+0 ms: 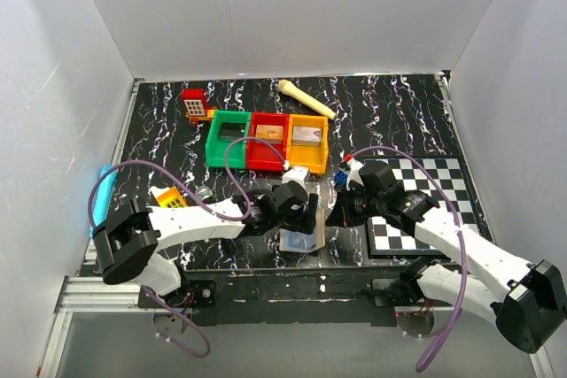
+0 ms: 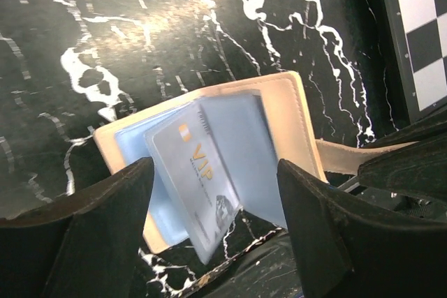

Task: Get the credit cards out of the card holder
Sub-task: Remove the credit card from the card holder.

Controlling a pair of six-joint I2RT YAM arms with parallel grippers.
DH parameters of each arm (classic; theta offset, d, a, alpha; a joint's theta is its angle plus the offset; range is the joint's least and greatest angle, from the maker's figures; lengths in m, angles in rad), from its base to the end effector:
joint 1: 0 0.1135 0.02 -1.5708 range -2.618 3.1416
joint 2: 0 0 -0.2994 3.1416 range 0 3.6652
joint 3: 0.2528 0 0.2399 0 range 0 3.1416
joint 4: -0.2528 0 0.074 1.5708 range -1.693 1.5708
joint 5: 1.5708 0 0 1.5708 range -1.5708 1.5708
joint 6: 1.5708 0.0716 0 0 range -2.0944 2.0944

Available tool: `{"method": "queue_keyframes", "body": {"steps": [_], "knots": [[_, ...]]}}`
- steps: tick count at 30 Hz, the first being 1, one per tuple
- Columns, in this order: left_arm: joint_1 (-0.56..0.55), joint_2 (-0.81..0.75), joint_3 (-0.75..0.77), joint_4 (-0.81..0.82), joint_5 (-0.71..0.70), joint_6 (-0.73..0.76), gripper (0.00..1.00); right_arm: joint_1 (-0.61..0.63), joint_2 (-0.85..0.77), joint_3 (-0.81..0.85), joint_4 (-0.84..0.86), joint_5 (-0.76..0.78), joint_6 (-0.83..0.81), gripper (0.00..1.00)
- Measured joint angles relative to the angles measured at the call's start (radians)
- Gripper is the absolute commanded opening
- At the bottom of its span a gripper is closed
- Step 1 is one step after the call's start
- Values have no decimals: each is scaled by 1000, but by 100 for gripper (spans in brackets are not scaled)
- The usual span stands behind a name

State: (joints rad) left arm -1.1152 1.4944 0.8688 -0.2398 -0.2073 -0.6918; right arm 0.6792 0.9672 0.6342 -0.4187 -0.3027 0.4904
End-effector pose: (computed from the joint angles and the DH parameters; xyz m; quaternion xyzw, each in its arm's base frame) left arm 0.1514 -0.2755 0.2150 0.1612 0.9201 -0.2098 0.2889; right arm 0.1369 0.1380 0.2436 -0.1452 0.8971 0.3326 0.2519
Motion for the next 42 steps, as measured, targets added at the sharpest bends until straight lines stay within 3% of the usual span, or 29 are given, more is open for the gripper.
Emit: {"method": "queue_keyframes", "body": {"steps": [7,14,17,18,22,26,33,37,42], "knots": [[0,-173,-24,-95,-151,-22,75,0,-6,0,-1,0,-1,1],[0,-229,-52,-77,-182,-16,57,0,-5,0,-1,1,0,1],[0,-177,-62,-50,-144,-6,51,0,-6,0,-12,18,0,34],[0,-156,-62,-38,-131,-2,49,0,-9,0,-24,28,2,41],[3,-89,-62,-14,-82,13,46,0,-56,0,-90,89,2,55],[21,-93,-80,18,-44,16,42,0,-124,20,-171,141,1,52],[80,-147,-154,120,51,10,33,0,-109,71,-96,28,27,23],[113,-140,-190,211,132,-5,24,1,16,16,80,-67,84,22],[123,-82,-199,288,215,-31,20,2,184,-105,243,-128,150,30]]}}
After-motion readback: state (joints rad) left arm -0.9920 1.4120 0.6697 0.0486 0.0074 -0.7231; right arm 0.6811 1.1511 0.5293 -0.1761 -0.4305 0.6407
